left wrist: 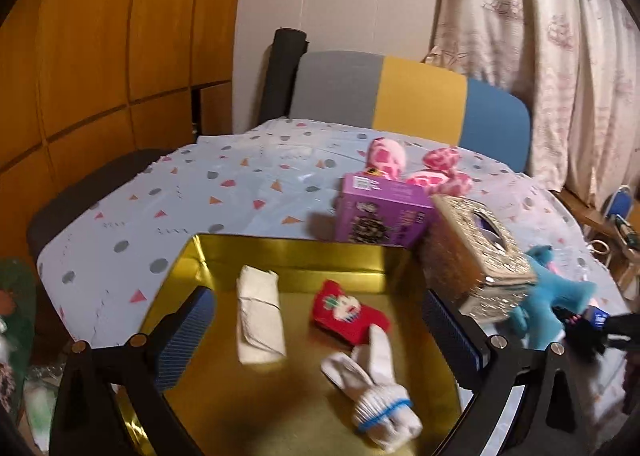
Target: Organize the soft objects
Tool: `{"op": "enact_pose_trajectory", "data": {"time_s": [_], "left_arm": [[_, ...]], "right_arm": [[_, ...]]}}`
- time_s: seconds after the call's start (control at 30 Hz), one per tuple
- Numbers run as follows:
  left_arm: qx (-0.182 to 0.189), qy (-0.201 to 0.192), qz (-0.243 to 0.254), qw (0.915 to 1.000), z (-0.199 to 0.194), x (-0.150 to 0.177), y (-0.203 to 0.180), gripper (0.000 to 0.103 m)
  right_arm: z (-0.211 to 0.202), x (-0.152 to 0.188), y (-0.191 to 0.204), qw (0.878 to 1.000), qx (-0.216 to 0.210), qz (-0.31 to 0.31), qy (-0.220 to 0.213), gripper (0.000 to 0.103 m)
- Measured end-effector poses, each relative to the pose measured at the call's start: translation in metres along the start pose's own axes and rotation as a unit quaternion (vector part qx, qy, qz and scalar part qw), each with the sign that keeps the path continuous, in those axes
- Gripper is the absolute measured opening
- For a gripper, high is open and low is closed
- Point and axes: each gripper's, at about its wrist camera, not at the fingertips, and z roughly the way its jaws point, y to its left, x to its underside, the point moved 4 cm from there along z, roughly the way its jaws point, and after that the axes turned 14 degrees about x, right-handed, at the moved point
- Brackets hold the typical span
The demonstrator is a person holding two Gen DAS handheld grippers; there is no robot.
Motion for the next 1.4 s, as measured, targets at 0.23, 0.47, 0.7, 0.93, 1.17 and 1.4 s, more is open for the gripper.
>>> {"op": "enact_pose_trajectory", "data": {"time_s": [0.23,0.47,0.7,0.93,1.17,1.4], "left_arm": [[0.006,0.021,0.004,0.9998,-0.001,0.019,-0.013,0.103],[0.037,0.054,-0.010,0.9978,0.003,0.040,-0.010,0.103],[0.019,0.016,0.032,0.9992,-0.011,0.034,-0.012,0.103],[0.035,0.040,0.012,0.9985,-0.006,0.041,-0.004,0.103],[0.010,0.036,0.021,0.9991,-0.011,0.039,-0.001,0.103],[-0.026,0.047,0.000,0.9985,-0.019,0.043,0.024,0.103]], "right_arm": [[-0.015,-0.004,-0.013,0.999,-0.013,0.030,-0.033,0.049],[-0.034,-0.007,-0.017,0.994,-0.050,0.055,-0.078,0.049],[-0.084,0.001,0.000,0.978,-0.106,0.028,-0.176,0.049],[-0.149,0.030,0.044,0.956,-0.146,-0.072,-0.246,0.049],[-0.180,0.088,0.122,0.933,-0.218,-0.187,-0.218,0.048],[-0.195,0.156,0.211,0.900,-0.268,-0.294,-0.181,0.049]]}}
